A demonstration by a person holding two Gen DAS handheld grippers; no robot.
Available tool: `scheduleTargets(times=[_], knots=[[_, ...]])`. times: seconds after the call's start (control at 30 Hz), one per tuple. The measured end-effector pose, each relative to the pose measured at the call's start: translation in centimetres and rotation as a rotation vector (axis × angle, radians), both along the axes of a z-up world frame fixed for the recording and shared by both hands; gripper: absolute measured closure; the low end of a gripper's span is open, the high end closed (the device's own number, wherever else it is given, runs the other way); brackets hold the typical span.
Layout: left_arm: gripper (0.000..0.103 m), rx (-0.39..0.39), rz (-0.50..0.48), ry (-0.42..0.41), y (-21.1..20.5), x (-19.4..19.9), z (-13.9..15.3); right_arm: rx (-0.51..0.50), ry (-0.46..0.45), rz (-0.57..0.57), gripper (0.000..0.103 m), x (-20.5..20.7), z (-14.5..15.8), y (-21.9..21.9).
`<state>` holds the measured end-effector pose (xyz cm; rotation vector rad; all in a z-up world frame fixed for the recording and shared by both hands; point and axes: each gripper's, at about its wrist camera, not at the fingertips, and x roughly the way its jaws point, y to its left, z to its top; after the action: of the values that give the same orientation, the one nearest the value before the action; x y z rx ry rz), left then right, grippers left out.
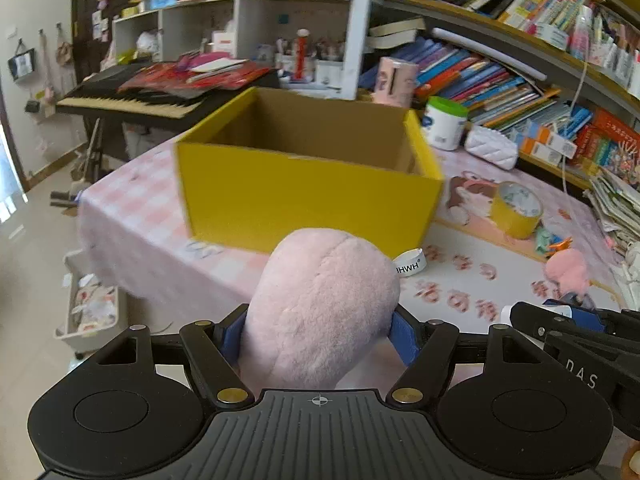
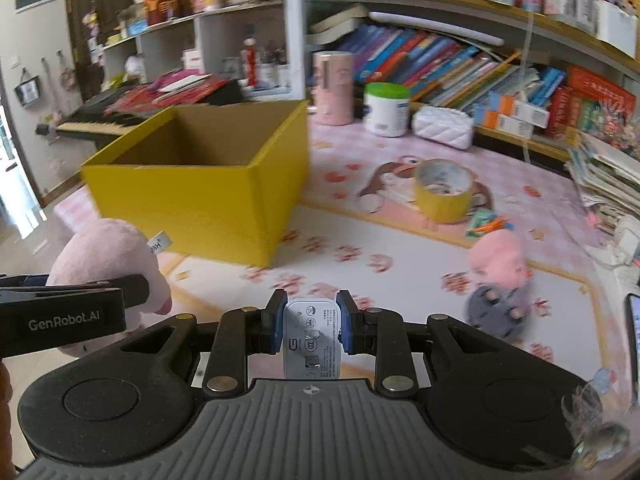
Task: Organize objects
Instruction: 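Carry the pink pig and white plug with both grippers over the yellow box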
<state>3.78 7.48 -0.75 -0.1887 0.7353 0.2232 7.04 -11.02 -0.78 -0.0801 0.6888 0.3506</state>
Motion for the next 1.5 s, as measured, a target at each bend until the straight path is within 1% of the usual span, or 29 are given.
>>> scheduleTargets(times=[0.13, 0.33, 0.63, 0.9, 1.17, 1.5], knots=[[0.032, -0.003, 0.009, 0.006, 2.0, -2.1, 0.0, 0.003, 0.019, 0.011, 0.078, -1.9, -0.2, 2.2], [0.032, 0.010, -0.010, 0.007, 4.2, -4.4, -0.1, 0.014, 0.035, -0.001, 0.078, -4.8, -0.7, 4.5], [0.032, 0.024, -0.067, 0.001, 5.6, -6.5, -0.2, 0.033, 0.043, -0.060, 0.078, -7.9, -1.1, 5.7], [0.032, 0.008, -0.106, -0.018, 5.6, -7.1, 0.0, 0.015, 0.030, -0.088, 0.078, -9.1, -0.7, 5.6], [0.032, 0.003, -0.119, -0.046, 5.9, -7.5, 0.5, 0.009, 0.012, -0.099, 0.078, -9.6, -0.2, 5.7], [0.032, 0.007, -0.104, -0.060, 7.0, -7.8, 0.8, 0.003, 0.005, -0.074, 0.078, -9.6, 0.1, 7.1]])
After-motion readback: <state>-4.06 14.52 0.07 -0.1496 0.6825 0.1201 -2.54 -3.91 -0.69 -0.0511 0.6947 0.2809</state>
